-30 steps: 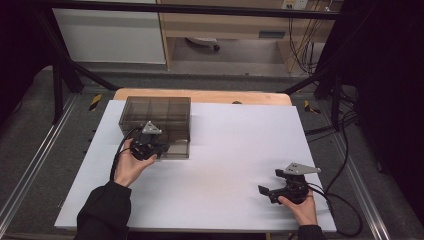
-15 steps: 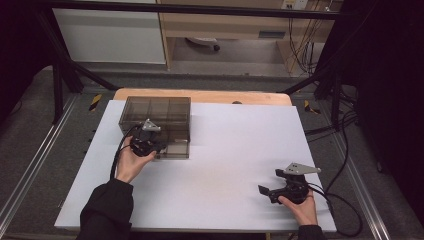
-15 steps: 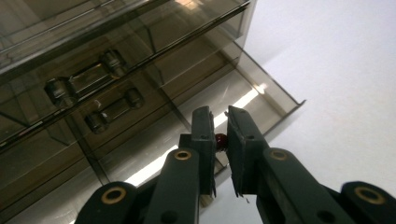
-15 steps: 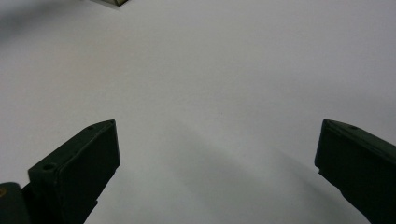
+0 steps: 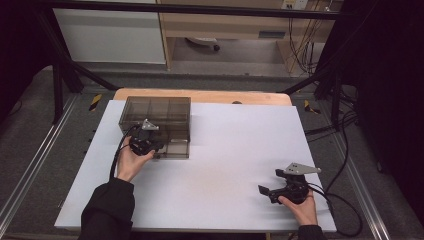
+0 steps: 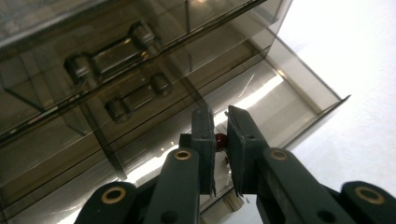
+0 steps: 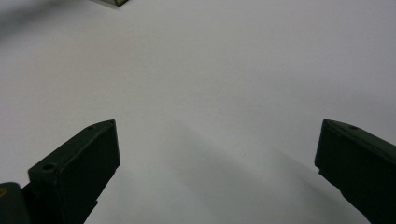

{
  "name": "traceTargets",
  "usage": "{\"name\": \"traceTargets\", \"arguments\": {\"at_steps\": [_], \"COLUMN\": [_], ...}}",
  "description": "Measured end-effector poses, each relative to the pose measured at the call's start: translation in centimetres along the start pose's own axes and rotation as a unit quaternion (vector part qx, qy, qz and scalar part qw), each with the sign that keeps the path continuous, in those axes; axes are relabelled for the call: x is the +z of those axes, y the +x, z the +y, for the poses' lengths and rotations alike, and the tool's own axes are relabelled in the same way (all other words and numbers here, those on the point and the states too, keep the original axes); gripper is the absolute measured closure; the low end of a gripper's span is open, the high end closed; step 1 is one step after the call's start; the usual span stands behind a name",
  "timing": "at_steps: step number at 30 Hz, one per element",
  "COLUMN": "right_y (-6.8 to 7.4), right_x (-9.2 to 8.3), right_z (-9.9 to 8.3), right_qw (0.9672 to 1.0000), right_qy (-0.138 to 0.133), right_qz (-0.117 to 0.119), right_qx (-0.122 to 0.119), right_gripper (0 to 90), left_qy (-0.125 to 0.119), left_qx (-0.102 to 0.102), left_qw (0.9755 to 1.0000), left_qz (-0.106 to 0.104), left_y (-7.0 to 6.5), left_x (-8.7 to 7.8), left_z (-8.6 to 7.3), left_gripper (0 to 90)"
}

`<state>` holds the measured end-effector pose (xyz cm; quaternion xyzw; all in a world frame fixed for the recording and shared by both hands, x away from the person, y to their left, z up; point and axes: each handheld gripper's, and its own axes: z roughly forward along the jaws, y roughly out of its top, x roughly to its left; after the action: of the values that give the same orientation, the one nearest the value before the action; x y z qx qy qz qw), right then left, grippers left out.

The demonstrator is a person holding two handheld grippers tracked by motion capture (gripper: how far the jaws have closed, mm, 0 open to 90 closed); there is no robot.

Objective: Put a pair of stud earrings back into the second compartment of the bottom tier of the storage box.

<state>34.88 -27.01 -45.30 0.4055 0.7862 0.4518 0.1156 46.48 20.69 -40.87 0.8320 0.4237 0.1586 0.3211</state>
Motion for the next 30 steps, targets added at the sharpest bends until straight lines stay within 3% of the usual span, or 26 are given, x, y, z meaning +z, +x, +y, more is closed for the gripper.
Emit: {"name": "traceTargets", "arguments": {"at_steps": [4, 17, 23, 30], "right_y": [0.0, 0.0, 0.0, 0.0], "right_x": [0.0, 0.0, 0.0, 0.0], "right_z": [0.0, 0.0, 0.0, 0.0], "right_qw": [1.0, 1.0, 1.0, 1.0], "right_qy": [0.0, -0.002, 0.0, 0.0], "right_qz": [0.0, 0.0, 0.001, 0.0], "right_qx": [0.0, -0.001, 0.0, 0.001], "right_gripper": [0.8, 0.7, 0.8, 0.8], "left_qy": [0.003, 0.018, -0.004, -0.03], "left_qx": [-0.006, 0.0, -0.011, -0.009], "left_qw": [1.0, 0.9997, 0.9998, 0.9995], "left_qz": [0.003, 0.018, 0.015, 0.007], "left_y": [0.2, 0.2, 0.4, 0.1], "left_x": [0.5, 1.1, -0.1, -1.9], "left_z": [-0.3, -0.6, -0.4, -0.6], "left_gripper": [80.9, 78.2, 69.6, 56.2]}}
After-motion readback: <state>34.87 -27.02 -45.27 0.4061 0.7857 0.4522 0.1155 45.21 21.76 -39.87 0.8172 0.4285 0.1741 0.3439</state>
